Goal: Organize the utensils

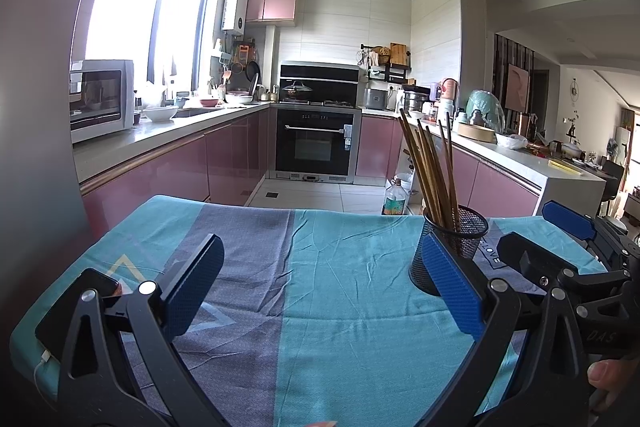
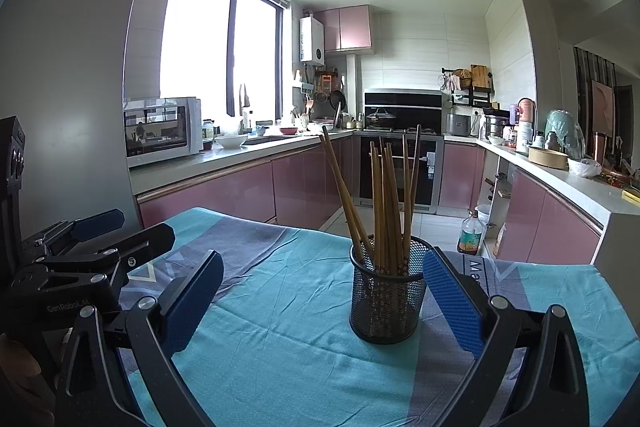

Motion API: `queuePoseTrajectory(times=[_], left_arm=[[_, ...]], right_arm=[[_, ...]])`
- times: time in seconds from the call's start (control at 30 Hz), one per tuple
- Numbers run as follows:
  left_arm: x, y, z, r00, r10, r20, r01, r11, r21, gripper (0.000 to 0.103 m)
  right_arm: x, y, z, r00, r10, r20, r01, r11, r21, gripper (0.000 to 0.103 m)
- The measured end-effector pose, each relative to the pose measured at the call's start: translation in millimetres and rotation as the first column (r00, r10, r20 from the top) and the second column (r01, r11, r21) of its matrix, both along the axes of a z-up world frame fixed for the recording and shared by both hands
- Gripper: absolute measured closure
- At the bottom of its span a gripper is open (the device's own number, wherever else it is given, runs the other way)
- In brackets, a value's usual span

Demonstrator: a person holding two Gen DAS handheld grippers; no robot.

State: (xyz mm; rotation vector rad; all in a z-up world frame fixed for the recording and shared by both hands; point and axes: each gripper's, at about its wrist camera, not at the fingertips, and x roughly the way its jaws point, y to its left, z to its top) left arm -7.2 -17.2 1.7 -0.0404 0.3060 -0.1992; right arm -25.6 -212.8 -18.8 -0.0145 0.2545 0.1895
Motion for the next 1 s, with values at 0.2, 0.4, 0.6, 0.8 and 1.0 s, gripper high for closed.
queuePoseTrajectory(times=[0.2,0.4,0.6,0.8,1.0], left_arm=[[-0.1,0.1,0.2,1.0,0.0,0.0,0.0,1.0,-0.001,0.006],[-0.2,0.2,-0.2,1.0,-0.001,-0.001,0.001,1.0,0.0,0.006],[0.0,0.4,-0.3,1.0,-0.001,-0.002,0.001,1.0,-0.001,0.006],[0.0,0.1,0.0,1.0,-0.001,-0.002,0.001,1.0,0.0,0.006],[0.0,0.3,-0.3,1.0,-0.001,-0.003,0.001,1.0,0.001,0.006]], right_arm=[[0.5,0.2,-0.7,1.0,-0.001,-0.002,0.001,1.0,0.002,0.006],[0.6,0.8,-1.0,1.0,-0.004,0.0,0.004,1.0,-0.001,0.006],[0.4,1.6,-1.3,1.0,-0.002,-0.001,0.002,1.0,0.0,0.006],[0.4,1.8,-1.5,1.0,-0.002,-0.002,0.002,1.0,0.0,0.006],[0.3,2.0,-1.6,1.0,-0.001,-0.005,0.001,1.0,0.0,0.006]])
